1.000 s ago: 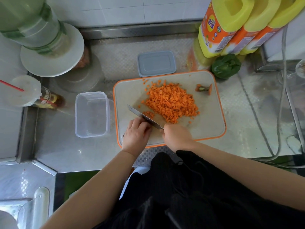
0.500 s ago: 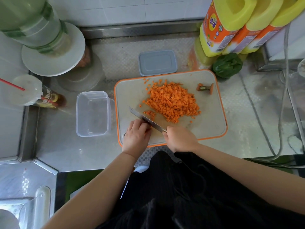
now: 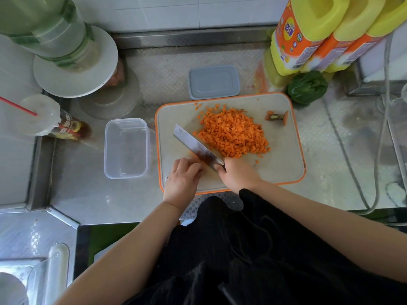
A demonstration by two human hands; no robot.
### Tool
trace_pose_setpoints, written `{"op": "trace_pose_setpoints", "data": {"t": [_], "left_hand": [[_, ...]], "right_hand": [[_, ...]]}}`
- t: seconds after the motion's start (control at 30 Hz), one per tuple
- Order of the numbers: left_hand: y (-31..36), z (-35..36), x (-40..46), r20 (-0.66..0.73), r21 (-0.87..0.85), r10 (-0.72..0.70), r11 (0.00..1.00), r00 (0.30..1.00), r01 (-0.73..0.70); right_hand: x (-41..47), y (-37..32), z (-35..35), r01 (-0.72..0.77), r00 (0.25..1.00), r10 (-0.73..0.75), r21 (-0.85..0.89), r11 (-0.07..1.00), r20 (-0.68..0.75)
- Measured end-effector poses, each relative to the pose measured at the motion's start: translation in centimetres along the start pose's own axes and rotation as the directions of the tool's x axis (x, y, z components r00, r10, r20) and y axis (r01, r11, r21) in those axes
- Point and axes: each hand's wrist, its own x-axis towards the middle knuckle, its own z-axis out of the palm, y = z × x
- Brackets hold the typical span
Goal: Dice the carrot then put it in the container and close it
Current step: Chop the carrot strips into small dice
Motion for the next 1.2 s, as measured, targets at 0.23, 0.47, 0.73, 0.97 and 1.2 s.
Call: {"op": "trace_pose_setpoints", "data": {"t": [0.23,0.47,0.73,0.97,1.2], "left_hand": [[-0.2,0.0,-0.4,-0.021,0.021,0.034,0.999,0.999,-0.034],[-0.4,0.2,-0.4,0.004,-0.031,-0.021,0.999,1.000,0.021],[-0.3,0.0,-0.4,-0.006,-0.040,0.011,0.999,1.000,-0.011],[-0.2,-0.7,-0.8,-0.081,0.032,0.044,0.999,0.996,-0.042],[-0.2,-0.3,-0.8,0.004,0.007,-0.032,0.999,0.999,0.032]], "right_hand": [[-2.0,0.4,0.3,0.124,0.992,-0.119,-0.146,0.981,0.041],[-1.3,-0.3,1.2,0.081,0.995,-0.070,-0.166,0.983,0.069],[0.3,-0.7,0.8,-0.027,0.999,0.026,0.021,0.999,0.039],[-1.1,-0.6,0.0,0.005,1.000,-0.004,-0.081,0.997,0.012],[-2.3,-0.9,0.9,0.058,0.998,-0.056,-0.186,0.981,0.016]]}}
